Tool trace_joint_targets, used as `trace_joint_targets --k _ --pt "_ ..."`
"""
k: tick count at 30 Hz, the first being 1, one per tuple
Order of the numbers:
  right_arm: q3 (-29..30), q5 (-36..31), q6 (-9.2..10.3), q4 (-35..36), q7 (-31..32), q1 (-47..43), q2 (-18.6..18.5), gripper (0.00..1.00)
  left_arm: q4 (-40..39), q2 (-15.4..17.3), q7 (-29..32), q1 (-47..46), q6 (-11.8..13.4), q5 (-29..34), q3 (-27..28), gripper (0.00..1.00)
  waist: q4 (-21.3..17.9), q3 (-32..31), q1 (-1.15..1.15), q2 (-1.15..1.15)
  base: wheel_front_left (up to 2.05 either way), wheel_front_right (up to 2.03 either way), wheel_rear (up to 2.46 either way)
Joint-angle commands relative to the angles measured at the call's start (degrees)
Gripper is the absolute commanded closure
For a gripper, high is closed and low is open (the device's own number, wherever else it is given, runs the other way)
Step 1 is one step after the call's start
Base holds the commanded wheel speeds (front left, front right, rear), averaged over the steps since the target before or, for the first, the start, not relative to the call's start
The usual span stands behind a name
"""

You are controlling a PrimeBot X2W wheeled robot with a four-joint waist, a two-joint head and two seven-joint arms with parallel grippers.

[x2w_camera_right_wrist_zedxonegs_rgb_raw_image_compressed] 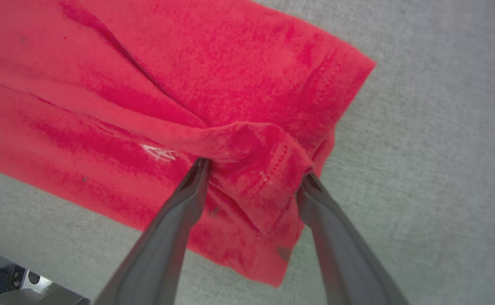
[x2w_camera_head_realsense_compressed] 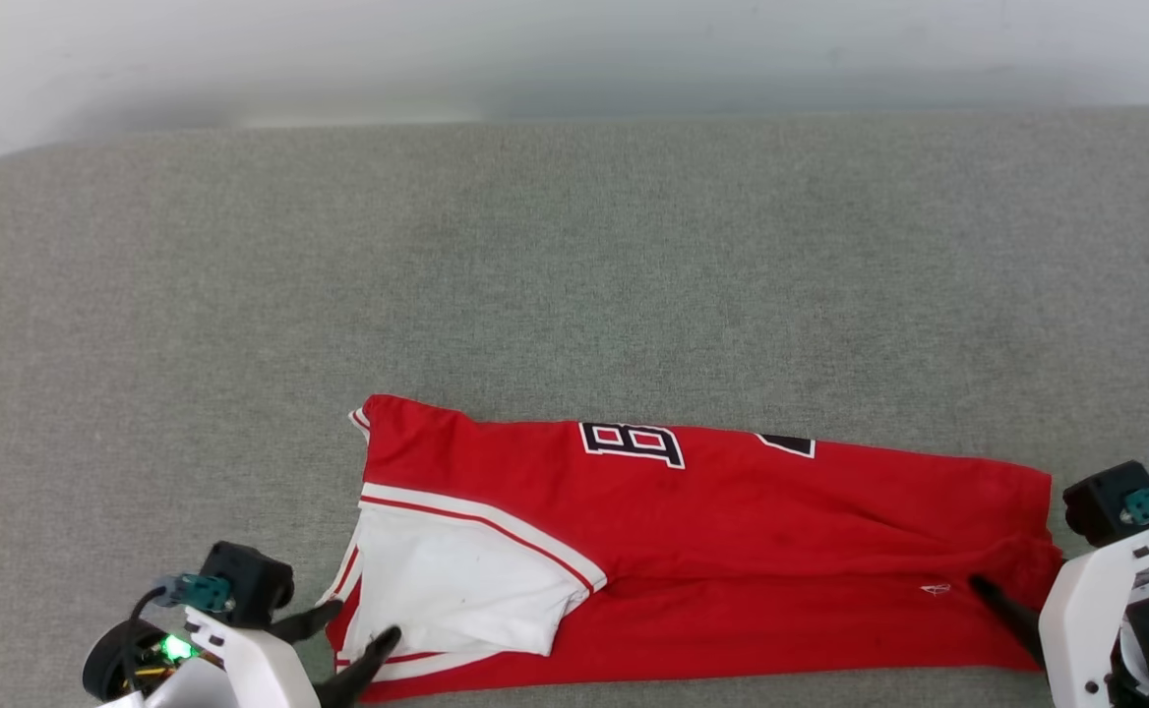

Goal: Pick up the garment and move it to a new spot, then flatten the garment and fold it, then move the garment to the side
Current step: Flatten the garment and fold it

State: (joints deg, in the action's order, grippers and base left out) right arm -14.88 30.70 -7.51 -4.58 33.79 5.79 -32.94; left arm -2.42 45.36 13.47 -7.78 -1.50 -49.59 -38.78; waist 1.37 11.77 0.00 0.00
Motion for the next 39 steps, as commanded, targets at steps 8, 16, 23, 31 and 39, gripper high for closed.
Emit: trace_joint_targets --k 8,16,23,31,39 --pt "4.4 4.0 0.03 3.5 -0.6 0.8 1.2 0.00 -4.1 -1.9 -9.6 -0.1 3.6 0.5 5.4 0.00 -0.2 -3.3 0.00 0.00 0.00 0.00 0.00" --pt "13.7 2.7 0.03 6.7 -0.5 -1.4 7.5 0.00 -5.9 -4.6 -24.9 2.1 10.2 4.5 12.7 0.00 -0.2 -4.0 0.00 0.00 0.00 0.00 0.00" --pt "21.5 -1.1 0.03 7.1 2.0 -4.4 14.6 0.00 -7.9 -11.2 -28.7 5.1 13.8 14.0 21.0 0.00 0.1 -3.2 0.00 0.00 0.00 0.00 0.00" --pt "27.0 -5.9 0.03 5.5 5.0 -4.9 20.2 0.00 -12.3 -24.6 -28.7 10.2 8.4 28.0 33.9 0.00 0.9 -1.8 0.00 0.00 0.00 0.00 0.00" --pt "28.2 -6.6 0.03 0.7 6.1 -3.1 22.3 0.00 -10.8 -31.2 -28.7 9.4 -0.4 34.2 39.7 0.00 2.2 0.3 0.00 0.00 0.00 0.00 0.00"
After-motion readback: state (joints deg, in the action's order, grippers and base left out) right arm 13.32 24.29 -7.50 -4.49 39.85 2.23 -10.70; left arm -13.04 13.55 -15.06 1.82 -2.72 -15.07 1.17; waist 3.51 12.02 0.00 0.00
